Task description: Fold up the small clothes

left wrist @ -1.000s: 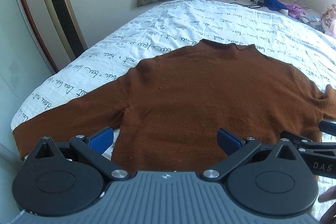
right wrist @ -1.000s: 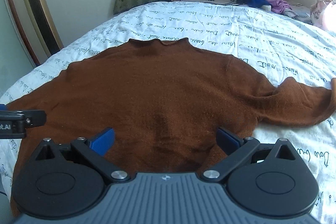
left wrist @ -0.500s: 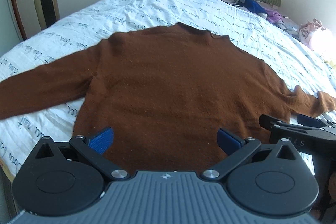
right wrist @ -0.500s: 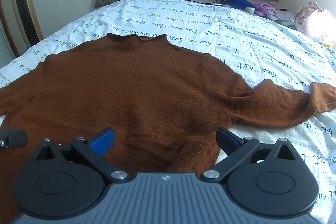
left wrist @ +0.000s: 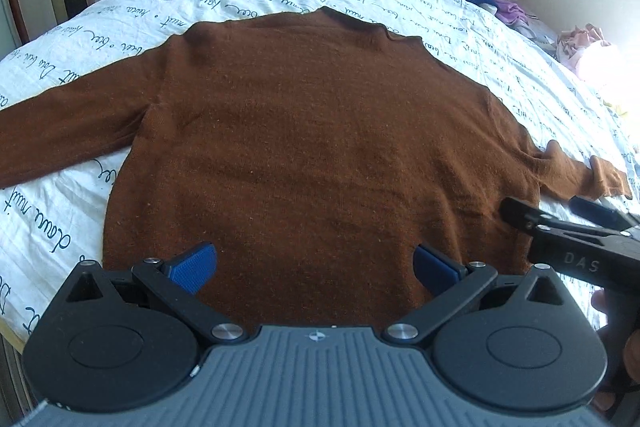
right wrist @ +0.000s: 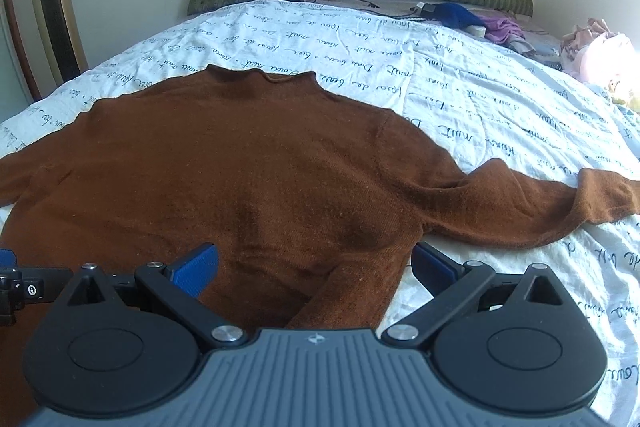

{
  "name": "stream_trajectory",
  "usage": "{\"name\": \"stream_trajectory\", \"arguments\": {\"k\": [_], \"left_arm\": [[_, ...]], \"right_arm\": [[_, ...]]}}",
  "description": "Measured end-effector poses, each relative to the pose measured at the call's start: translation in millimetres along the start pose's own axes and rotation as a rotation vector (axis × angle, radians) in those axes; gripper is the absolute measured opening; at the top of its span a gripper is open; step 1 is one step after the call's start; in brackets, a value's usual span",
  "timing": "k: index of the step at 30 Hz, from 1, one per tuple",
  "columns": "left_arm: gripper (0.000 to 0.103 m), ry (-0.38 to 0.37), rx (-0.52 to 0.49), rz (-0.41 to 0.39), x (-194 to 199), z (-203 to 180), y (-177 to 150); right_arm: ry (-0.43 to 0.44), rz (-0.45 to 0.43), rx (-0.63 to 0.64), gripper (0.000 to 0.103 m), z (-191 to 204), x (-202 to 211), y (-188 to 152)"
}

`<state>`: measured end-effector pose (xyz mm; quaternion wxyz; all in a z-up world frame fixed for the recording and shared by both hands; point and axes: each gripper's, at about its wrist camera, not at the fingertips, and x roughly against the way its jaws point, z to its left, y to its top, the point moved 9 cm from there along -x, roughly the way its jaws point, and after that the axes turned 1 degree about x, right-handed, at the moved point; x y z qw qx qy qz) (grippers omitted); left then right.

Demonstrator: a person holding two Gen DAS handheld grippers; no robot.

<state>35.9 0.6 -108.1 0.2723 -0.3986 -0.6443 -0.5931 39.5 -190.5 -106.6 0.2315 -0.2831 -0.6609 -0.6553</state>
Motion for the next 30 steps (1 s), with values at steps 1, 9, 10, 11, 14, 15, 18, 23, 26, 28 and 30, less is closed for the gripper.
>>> {"name": "stream_trajectory", "arguments": {"k": [1,9,10,11,14,15,18,23,26,28,30], "left_arm": [[0.103,0.015,-0.016,0.001,0,-2,0],[0.103,0.079,-0.114,0.041,-6,-15,-6],[0.103,0.071,-0.114,0.044,-6,-16,-7],[0.103,0.057,-0.117,0.038,-6,-18,-8],[0.103,0.034,-0.137,0.027,-6,-28,-9],[0.103,0.029,-0.146,0.024,-6,-32,-9],[0.103,0.016,-0.154,0.001,-5,-42,-9],[0.103,-0.051,-0.092,-0.022,-5,-55,-14],[0.103,-0.108,-0.087,0.001,-7,-65,-18],[0.103,-0.122,-0.103,0.029,-10,-71,-22],[0.103,-0.123,-0.119,0.06,-14,-75,-25]], "right_arm": [[-0.024,-0.026,0.012,0.103,-4,4,2],[-0.183,-0.079,0.014,0.103,-99,11,0],[-0.202,-0.075,0.01,0.103,-117,10,-3],[-0.212,-0.074,0.003,0.103,-134,9,-5],[-0.28,-0.078,-0.029,0.103,-190,7,-11],[-0.315,-0.076,-0.023,0.103,-208,8,-14],[-0.367,-0.057,-0.018,0.103,-255,3,-19],[-0.294,-0.063,-0.163,0.103,-329,3,-27],[-0.167,-0.117,-0.37,0.103,-373,3,-22],[-0.104,-0.152,-0.503,0.103,-403,0,-18],[-0.046,-0.157,-0.645,0.103,-433,-10,-18]]}}
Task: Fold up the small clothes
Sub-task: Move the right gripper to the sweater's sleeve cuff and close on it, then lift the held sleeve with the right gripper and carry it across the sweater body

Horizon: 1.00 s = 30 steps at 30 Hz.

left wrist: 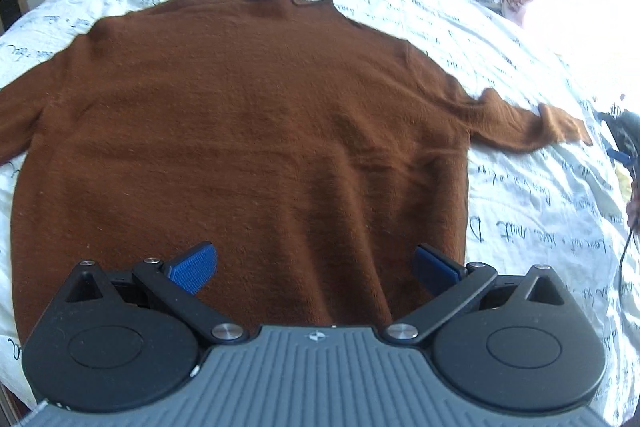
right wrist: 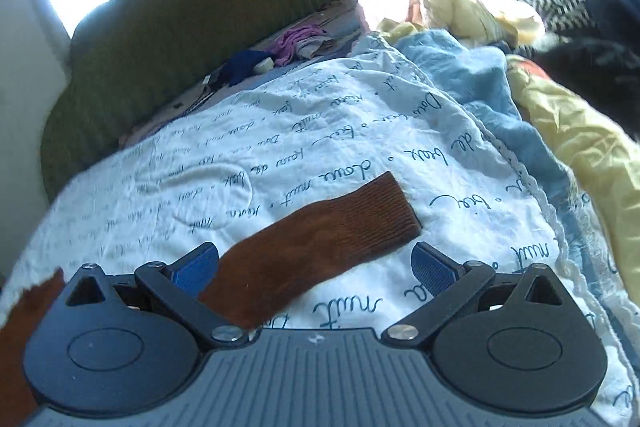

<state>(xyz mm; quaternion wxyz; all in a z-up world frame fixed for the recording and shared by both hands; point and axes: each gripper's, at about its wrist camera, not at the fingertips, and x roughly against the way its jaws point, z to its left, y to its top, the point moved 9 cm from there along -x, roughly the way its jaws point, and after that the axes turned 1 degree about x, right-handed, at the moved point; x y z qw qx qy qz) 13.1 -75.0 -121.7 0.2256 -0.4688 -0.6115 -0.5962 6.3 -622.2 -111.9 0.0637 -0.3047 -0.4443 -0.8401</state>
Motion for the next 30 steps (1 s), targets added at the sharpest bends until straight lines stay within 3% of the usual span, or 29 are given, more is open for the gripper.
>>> {"name": "stream_trajectory", "arguments": {"k": [3,6,11,13,16,17,19,20,23,26,30], "left_arm": [[0.103,0.008,-0.005,0.016,-2,1,-4],[0.103,0.029,-0.009,0.011,-2,5,-5],[0.103,0.04,0.008,0.018,-3,11,-3],[0.103,0.035,0.015,0.036,-6,11,-5],[0.103,0.034,0.019,0.058,-10,11,-8],[0.103,0.035,0.018,0.067,-11,11,-9],[0.103,0.038,0.012,0.075,-12,11,-11],[0.103,0.04,0.009,0.075,-12,12,-11],[0.103,0.045,0.014,0.079,-13,14,-13],[0.103,0.044,0.034,0.083,-12,19,-14],[0.103,0.047,0.044,0.084,-9,22,-16]], "right_arm": [[0.019,0.043,-0.148,0.103,-27,-17,10],[0.041,0.065,-0.219,0.103,-39,-30,10],[0.058,0.065,-0.222,0.103,-39,-41,12],[0.061,0.072,-0.208,0.093,-36,-46,12],[0.061,0.092,-0.199,0.088,-33,-52,10],[0.063,0.093,-0.202,0.084,-32,-54,10],[0.082,0.106,-0.229,0.036,-33,-56,9],[0.087,0.122,-0.263,0.03,-35,-59,7],[0.072,0.122,-0.267,0.021,-36,-60,4],[0.077,0.1,-0.273,0.005,-33,-53,5],[0.046,0.063,-0.217,0.005,-25,-37,14]]}}
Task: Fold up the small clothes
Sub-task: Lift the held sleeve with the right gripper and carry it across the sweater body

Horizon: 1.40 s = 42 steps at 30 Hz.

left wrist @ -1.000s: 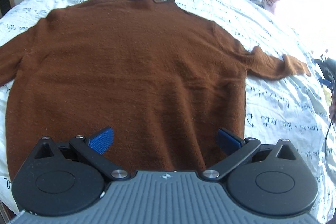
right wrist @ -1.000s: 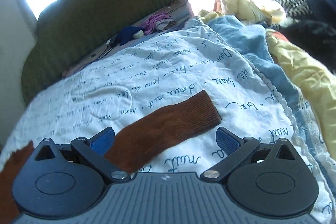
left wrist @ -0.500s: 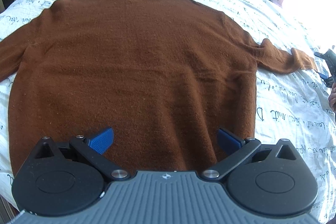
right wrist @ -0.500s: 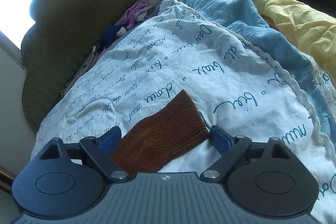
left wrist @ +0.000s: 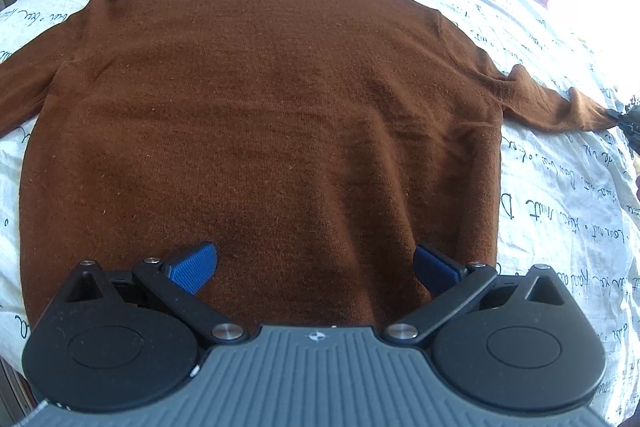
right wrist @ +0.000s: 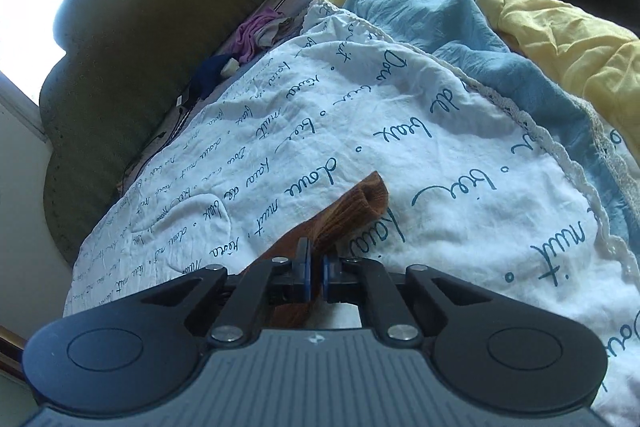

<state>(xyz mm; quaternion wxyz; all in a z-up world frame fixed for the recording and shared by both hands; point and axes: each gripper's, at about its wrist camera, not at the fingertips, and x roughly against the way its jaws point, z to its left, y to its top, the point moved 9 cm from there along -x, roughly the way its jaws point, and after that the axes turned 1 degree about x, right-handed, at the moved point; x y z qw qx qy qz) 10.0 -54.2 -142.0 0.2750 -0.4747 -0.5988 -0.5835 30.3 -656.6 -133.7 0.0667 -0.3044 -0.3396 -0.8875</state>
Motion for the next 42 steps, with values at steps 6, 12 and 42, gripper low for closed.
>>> {"name": "stream_trajectory", "arguments": {"k": [6,12,42], "left_arm": [[0.103,-0.002,0.005,-0.004,7,1,-6],[0.103,-0.006,0.009,-0.016,15,-1,-11],[0.103,-0.195,-0.401,0.033,10,-102,-79]], "right_arm": [[-0.049,-0.059,0.056,0.004,5,31,24],[-0.156,-0.096,0.101,0.004,-13,59,37],[0.102,-0.204,0.444,0.004,228,121,19]]}}
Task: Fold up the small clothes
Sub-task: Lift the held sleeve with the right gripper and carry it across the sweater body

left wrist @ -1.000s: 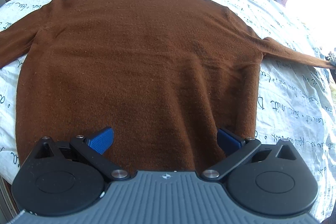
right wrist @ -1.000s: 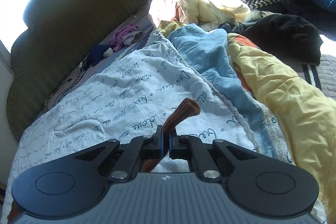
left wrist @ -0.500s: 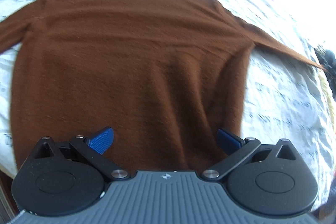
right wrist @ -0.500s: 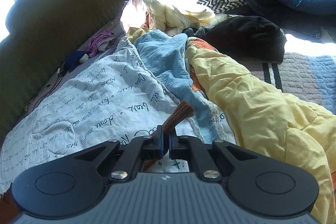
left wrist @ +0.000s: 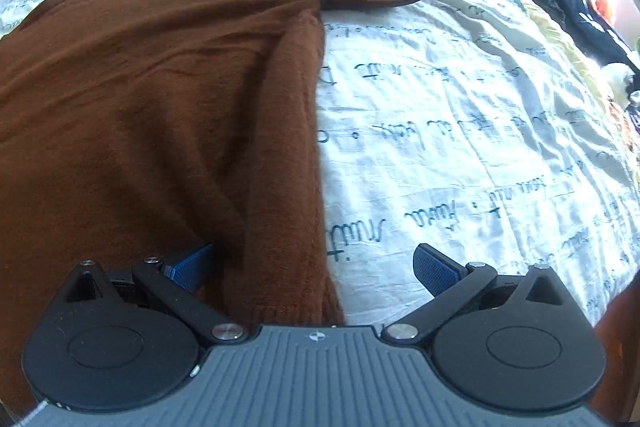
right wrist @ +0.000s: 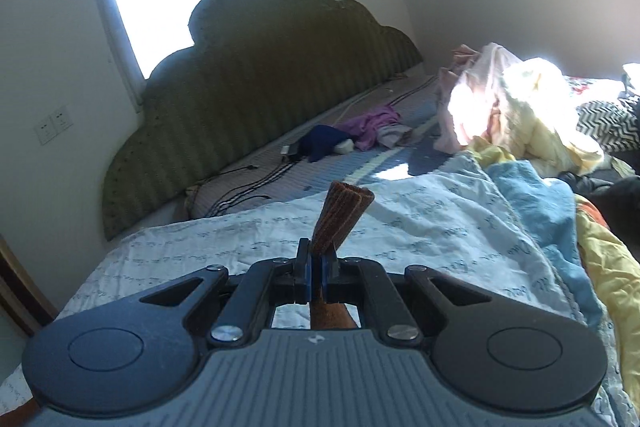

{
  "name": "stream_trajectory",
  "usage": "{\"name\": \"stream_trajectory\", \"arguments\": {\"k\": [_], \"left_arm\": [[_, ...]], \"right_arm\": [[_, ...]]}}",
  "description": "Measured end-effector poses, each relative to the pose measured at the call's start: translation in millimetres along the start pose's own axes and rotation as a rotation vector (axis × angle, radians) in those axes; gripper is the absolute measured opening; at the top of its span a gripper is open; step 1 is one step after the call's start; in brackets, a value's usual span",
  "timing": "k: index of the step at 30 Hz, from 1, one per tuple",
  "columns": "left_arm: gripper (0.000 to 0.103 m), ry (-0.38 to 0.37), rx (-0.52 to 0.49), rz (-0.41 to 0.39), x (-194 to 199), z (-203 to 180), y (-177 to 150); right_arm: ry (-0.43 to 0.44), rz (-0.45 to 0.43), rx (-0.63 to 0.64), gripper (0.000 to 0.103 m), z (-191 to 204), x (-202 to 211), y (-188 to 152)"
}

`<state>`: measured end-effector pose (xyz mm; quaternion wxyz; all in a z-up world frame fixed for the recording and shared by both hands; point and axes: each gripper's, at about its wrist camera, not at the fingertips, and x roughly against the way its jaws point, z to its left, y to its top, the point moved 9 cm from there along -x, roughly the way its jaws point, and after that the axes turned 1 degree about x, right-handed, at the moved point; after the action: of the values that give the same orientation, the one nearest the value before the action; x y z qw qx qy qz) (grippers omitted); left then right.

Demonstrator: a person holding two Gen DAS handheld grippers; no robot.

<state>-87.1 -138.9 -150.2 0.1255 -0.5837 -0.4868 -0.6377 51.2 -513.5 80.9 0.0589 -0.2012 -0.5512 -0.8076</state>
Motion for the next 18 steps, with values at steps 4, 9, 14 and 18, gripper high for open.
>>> {"name": "stream_trajectory", "arguments": {"k": [4,9,14,18], "left_arm": [[0.103,-0.05,-0.032,-0.023,6,-19,-4],[0.103,-0.058,-0.046,-0.025,6,-24,-8],[0.103,-0.08,-0.024,-0.025,14,-19,-12],[0.103,-0.03,-0.006,-0.04,28,5,-16]], "right_arm": [[0.132,0.022,0.093,0.004,95,-11,6],[0.305,0.08,0.192,0.004,209,-20,-10],[0.445,0.161,0.322,0.004,313,-27,-55],[0.541,0.237,0.342,0.004,368,-38,-100]]}}
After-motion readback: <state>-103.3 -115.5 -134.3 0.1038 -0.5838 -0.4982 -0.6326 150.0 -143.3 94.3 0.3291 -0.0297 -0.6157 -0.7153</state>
